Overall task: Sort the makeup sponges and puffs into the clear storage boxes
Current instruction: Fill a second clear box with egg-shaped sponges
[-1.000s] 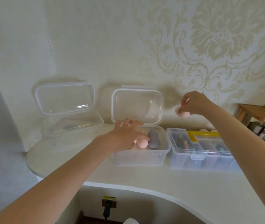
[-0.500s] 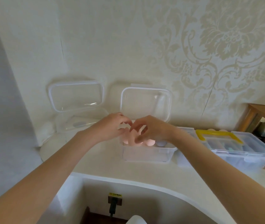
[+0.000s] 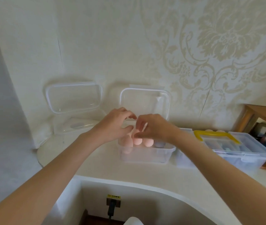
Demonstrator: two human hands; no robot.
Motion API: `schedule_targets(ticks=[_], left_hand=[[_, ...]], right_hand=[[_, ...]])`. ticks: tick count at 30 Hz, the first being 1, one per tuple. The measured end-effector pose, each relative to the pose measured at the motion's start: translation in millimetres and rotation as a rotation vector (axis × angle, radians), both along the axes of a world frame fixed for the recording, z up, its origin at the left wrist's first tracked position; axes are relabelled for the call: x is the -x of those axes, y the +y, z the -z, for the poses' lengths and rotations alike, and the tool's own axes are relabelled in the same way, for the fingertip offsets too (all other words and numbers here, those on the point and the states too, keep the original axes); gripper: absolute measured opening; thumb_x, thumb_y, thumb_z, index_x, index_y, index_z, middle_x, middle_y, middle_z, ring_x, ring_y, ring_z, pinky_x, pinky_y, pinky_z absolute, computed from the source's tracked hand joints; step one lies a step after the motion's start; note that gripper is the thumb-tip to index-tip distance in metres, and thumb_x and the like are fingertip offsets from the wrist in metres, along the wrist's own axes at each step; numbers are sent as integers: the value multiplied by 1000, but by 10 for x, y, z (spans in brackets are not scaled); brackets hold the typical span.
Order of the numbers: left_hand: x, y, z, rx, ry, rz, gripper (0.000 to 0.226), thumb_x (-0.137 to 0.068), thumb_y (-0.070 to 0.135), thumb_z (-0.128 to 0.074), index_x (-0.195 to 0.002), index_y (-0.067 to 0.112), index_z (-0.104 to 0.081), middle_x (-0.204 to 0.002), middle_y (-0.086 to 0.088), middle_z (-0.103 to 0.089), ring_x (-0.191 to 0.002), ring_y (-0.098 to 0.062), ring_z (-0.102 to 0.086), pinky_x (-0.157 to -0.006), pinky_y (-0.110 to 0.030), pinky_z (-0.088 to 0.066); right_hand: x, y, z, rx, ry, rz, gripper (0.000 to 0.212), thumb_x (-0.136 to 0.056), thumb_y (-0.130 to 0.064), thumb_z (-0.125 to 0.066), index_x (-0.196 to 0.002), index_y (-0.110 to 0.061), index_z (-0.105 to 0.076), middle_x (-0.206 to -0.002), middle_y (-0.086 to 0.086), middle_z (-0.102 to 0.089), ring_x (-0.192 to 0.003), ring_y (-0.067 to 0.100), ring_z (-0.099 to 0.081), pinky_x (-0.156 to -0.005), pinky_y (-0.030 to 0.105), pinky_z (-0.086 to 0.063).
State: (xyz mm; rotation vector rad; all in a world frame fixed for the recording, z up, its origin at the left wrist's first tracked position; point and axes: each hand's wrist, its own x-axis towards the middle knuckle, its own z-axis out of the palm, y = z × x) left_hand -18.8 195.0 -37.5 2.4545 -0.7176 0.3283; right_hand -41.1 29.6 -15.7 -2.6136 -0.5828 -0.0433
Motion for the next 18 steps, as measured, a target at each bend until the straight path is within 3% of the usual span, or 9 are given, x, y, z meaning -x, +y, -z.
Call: schedule_targets(ticks=[2, 4, 6, 8, 10, 12, 15, 18], left_hand=[[79, -110, -34, -19, 12, 58, 40, -76, 40, -60, -114, 25, -60, -112, 8, -50, -115, -19, -47, -96, -29, -37], [155, -268, -27, -145, 59, 113, 48, -70, 55, -61, -113, 33, -58, -122, 10, -47, -124, -20, -38, -106, -35, -31], [220, -432, 10, -314, 83, 118, 48, -74, 51, -67, -117, 36, -55, -137, 9, -40, -133, -19, -27, -110, -35, -23], [227, -523, 88, -431, 82, 124, 53, -77, 50, -66, -124, 36, -49, -144, 8, -33, -137, -18, -20, -112, -36, -17], [231, -569, 155, -535, 102, 122, 52, -80, 50, -61, -129, 37, -46, -148, 11, -28, -140, -18, -15, -115, -41, -12], [228, -587, 197, -616, 118, 115, 46, -84, 47, -56, -127, 38, -47, -146, 12, -30, -140, -20, -17, -113, -44, -14], [218, -603, 219, -554, 175, 116, 44, -81, 47, -53, -121, 30, -45, -132, 7, -44, -131, -22, -34, -103, -39, -27], [233, -612, 200, -507, 239, 114, 60, -79, 50, -56, -132, 27, -38, -132, 3, -48, -127, -21, -39, -105, -39, -32]], right_hand=[[66, -296, -187, 39, -11, 51, 32, -77, -29, -75, -102, -13, -64, -99, 0, -63, -87, 9, -57, -76, 12, -46], [145, -602, -332, 187, 97, 115, 51, -72, -40, -76, -117, -25, -57, -113, -8, -57, -106, 11, -55, -90, 22, -43], [212, -868, -380, 407, 283, 181, 83, -65, -48, -78, -136, -42, -34, -139, -15, -41, -128, 17, -45, -106, 34, -37], [265, -1068, -323, 597, 373, 242, 110, -62, -50, -80, -145, -43, -9, -154, -13, -19, -142, 19, -25, -115, 43, -26], [297, -1213, -217, 669, 378, 277, 123, -60, -49, -81, -146, -42, 5, -157, -9, -13, -144, 22, -19, -115, 46, -24], [319, -1265, -133, 655, 335, 263, 122, -61, -43, -82, -146, -41, 7, -148, -5, -28, -135, 23, -32, -108, 42, -33], [377, -1267, -136, 615, 270, 243, 111, -68, -32, -78, -148, -37, -1, -119, -4, -41, -108, 18, -44, -91, 31, -41], [446, -1330, -301, 527, 268, 266, 111, -69, -37, -78, -148, -37, 0, -136, 1, -43, -121, 22, -46, -101, 33, -39]])
